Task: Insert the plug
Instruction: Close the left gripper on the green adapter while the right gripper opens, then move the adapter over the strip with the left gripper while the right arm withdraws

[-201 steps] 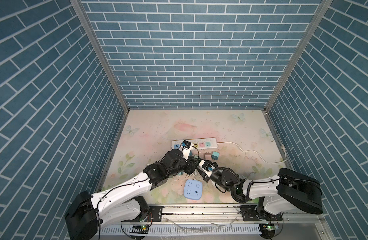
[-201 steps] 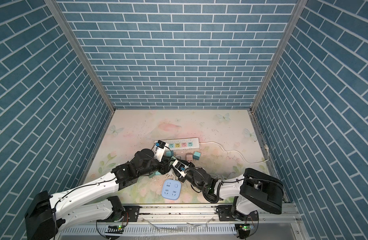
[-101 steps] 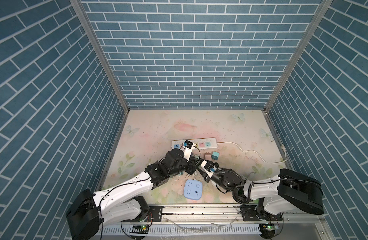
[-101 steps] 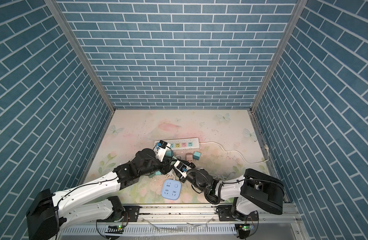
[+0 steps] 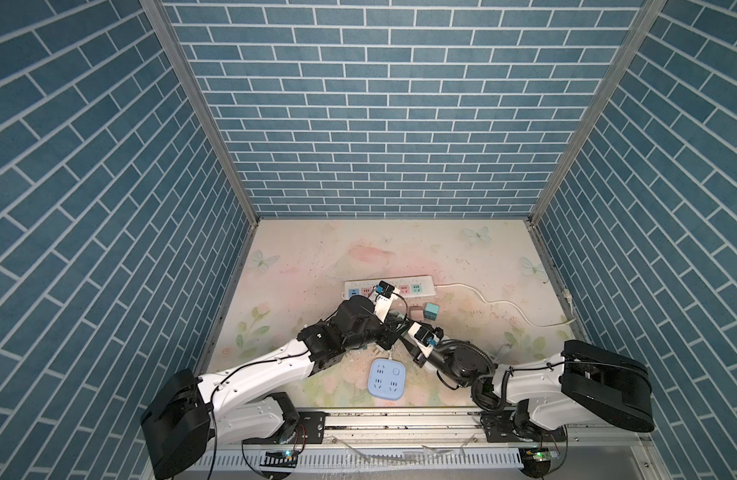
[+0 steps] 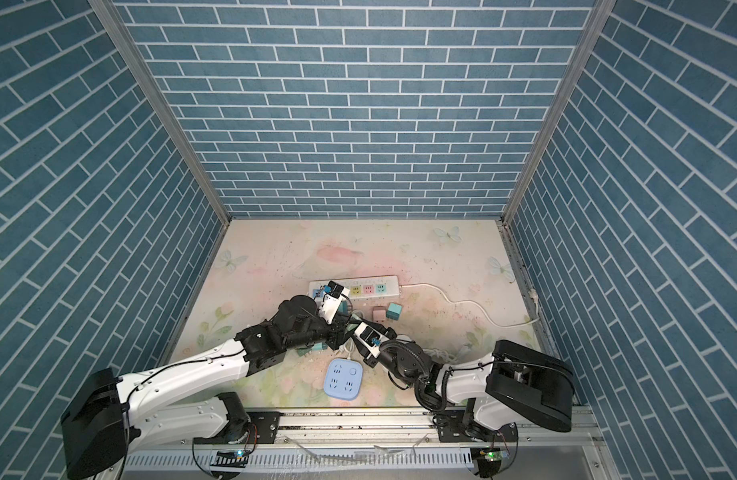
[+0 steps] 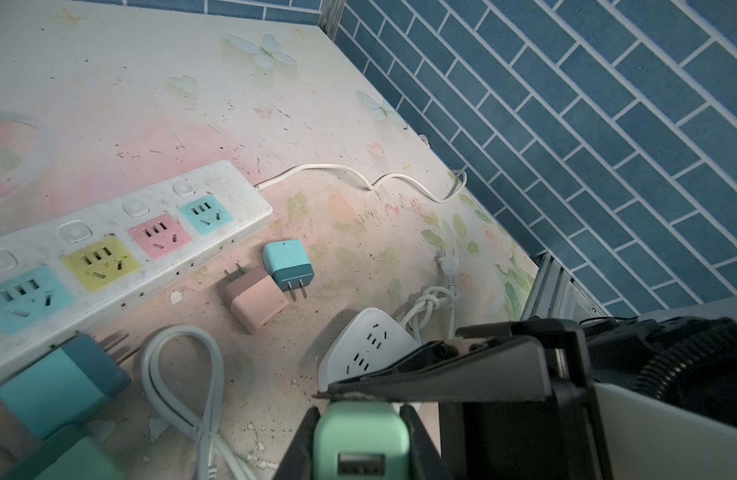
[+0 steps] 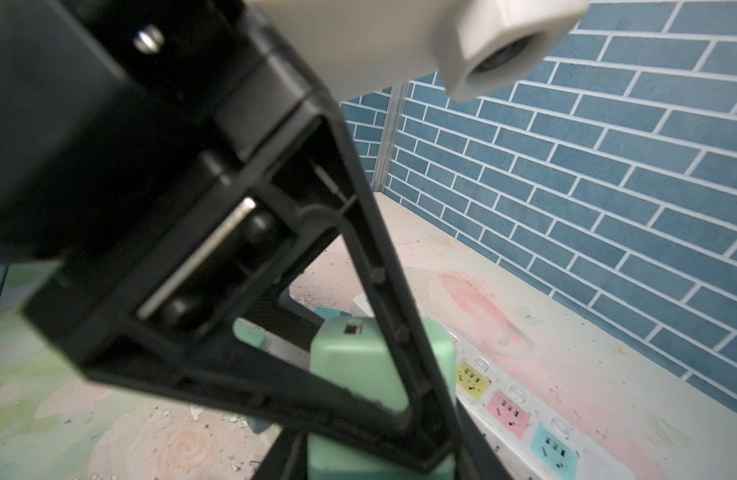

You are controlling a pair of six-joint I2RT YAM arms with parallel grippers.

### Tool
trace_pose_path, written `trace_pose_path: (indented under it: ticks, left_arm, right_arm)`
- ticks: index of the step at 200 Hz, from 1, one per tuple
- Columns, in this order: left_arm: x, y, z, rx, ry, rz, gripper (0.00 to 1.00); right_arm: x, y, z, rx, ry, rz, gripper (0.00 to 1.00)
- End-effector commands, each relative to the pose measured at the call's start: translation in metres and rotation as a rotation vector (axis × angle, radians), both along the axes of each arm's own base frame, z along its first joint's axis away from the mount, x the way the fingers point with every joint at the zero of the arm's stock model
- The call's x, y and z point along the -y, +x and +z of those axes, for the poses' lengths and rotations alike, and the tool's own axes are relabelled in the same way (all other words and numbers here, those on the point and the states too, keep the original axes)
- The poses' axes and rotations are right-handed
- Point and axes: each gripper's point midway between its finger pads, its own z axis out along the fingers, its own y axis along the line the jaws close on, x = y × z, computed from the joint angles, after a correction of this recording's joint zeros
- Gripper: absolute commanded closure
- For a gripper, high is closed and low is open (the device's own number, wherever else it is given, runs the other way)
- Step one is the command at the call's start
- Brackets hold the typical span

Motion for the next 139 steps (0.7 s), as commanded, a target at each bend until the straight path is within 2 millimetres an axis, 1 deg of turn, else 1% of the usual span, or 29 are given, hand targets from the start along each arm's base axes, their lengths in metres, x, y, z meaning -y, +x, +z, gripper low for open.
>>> trace_pose_path:
  ticks: [1, 11, 17, 41, 57, 63, 70, 75, 92, 97, 110, 112, 117, 139]
  left_arm:
    - [0.0, 0.015, 0.023, 0.065, 0.015, 0.041, 1.0]
    - [-0.001, 0.019, 0.03, 0.087, 0.025, 0.05, 1.0]
    - [-0.002, 0.021, 0.035, 0.104, 0.03, 0.057, 1.0]
    - [-0.007, 0.03, 0.058, 0.19, 0.035, 0.083, 1.0]
    - [-0.014, 0.034, 0.074, 0.262, 0.047, 0.105, 1.0]
    - [-0.018, 0.036, 0.076, 0.286, 0.064, 0.117, 1.0]
    - [-0.023, 0.039, 0.081, 0.313, 0.084, 0.138, 1.0]
    - [-0.027, 0.04, 0.083, 0.331, 0.097, 0.15, 1.0]
    - [-0.033, 0.037, 0.089, 0.4, 0.139, 0.126, 1.0]
    - [-0.035, 0.036, 0.091, 0.418, 0.145, 0.12, 1.0]
    - [-0.035, 0.028, 0.095, 0.478, 0.149, 0.065, 1.0]
    - [-0.035, 0.027, 0.095, 0.486, 0.15, 0.054, 1.0]
    - [-0.034, 0.024, 0.097, 0.506, 0.145, 0.037, 1.0]
    - [-0.036, 0.017, 0.098, 0.581, 0.157, -0.011, 1.0]
  right_arm:
    - [0.022, 0.004, 0.029, 0.038, 0.115, -0.079, 0.32]
    - [0.03, 0.006, 0.03, 0.038, 0.122, -0.108, 0.22]
    - [0.035, 0.007, 0.03, 0.039, 0.118, -0.124, 0.18]
    - [0.049, 0.01, 0.032, 0.037, 0.089, -0.178, 0.12]
    - [0.063, 0.019, 0.036, 0.043, 0.058, -0.258, 0.1]
    - [0.068, 0.023, 0.038, 0.053, 0.038, -0.294, 0.1]
    - [0.077, 0.028, 0.041, 0.068, 0.016, -0.352, 0.1]
    - [0.088, 0.035, 0.042, 0.074, 0.005, -0.414, 0.1]
    - [0.125, 0.054, 0.049, 0.088, -0.001, -0.598, 0.03]
    - [0.133, 0.058, 0.05, 0.085, 0.001, -0.63, 0.02]
    - [0.157, 0.072, 0.045, 0.04, -0.004, -0.719, 0.02]
    - [0.157, 0.073, 0.045, 0.034, -0.006, -0.721, 0.02]
    - [0.166, 0.079, 0.043, 0.006, 0.003, -0.752, 0.02]
    - [0.195, 0.1, 0.031, -0.096, 0.032, -0.847, 0.02]
